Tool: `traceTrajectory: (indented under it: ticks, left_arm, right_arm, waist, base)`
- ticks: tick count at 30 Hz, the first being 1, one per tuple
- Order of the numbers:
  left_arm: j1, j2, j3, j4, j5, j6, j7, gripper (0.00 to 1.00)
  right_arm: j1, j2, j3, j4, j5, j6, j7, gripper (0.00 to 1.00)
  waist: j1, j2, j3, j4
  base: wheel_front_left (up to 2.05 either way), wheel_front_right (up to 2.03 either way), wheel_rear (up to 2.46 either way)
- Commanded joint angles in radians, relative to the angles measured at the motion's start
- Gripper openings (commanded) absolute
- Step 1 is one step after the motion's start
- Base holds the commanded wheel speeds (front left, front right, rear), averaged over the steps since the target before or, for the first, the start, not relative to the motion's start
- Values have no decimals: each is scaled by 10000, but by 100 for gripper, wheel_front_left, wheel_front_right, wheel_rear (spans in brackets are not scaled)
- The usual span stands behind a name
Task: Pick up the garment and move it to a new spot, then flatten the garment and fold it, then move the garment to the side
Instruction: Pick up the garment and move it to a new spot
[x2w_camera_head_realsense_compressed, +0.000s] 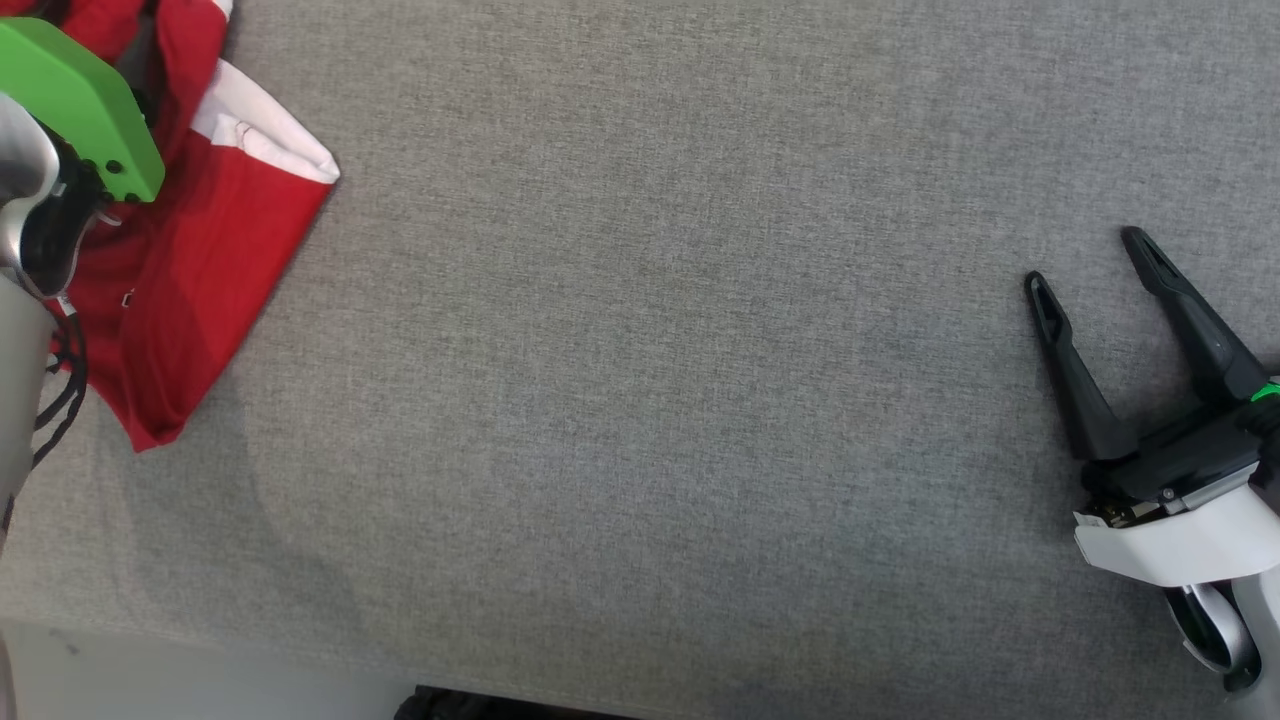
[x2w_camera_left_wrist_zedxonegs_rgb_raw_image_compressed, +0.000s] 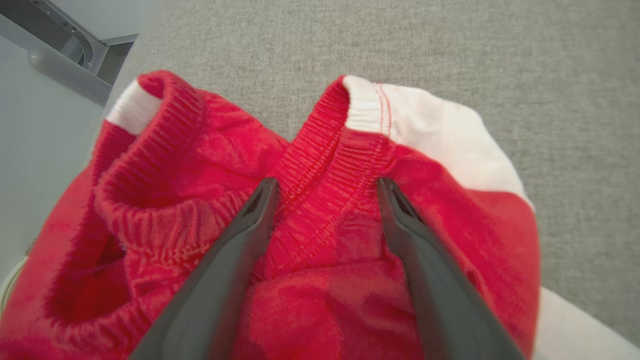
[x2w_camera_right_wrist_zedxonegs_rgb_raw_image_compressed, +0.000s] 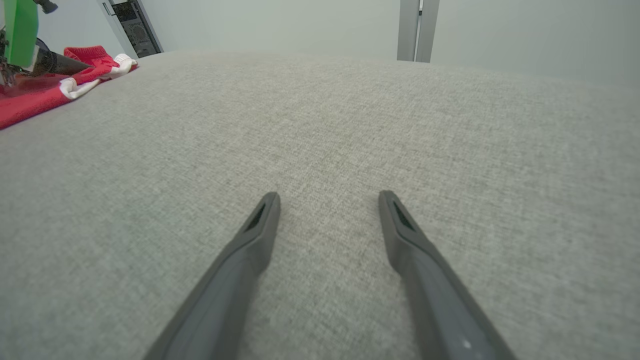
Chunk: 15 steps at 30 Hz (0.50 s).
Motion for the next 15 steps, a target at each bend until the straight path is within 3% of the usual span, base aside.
traceTrajectory:
  ticks: [1,2,3,4,5,15]
  left_arm:
    - [439,-202,-359,309,-292,14,346,100]
    - [520,-212,-532,299,-447,10,423,99]
    - [586,-191,-680,255,-624,7,417,68]
    - [649,-150,-845,186,-799,5,296,22]
    - [694,-73,-956,154,-890,-7,236,0]
    - [649,1019,-958,-766,-2184,-3,-2946,0]
  right_arm:
    - [266,-57,-57,1064,-36,-82,296,100]
    - [219,-39,-22,1082,-51,-82,297,100]
    - [176,-17,13,1085,-66,-82,299,100]
    - [129,14,46,1087,-65,-82,299,100]
    - [84,31,72,1097,-71,-82,299,100]
    - [-378,652,527,1181,88,-57,243,100]
  waist:
    - [0,-1,241,-243]
    - [0,-1,244,-262]
    - [0,-1,234,-279]
    - [0,-1,213,-295]
    - [0,-1,187,-306]
    - [0,-1,-979,-592]
  base:
    - [0,0,0]
    - [0,0,0]
    - [0,0,0]
    - [0,0,0]
    - [0,0,0]
    - [0,0,0]
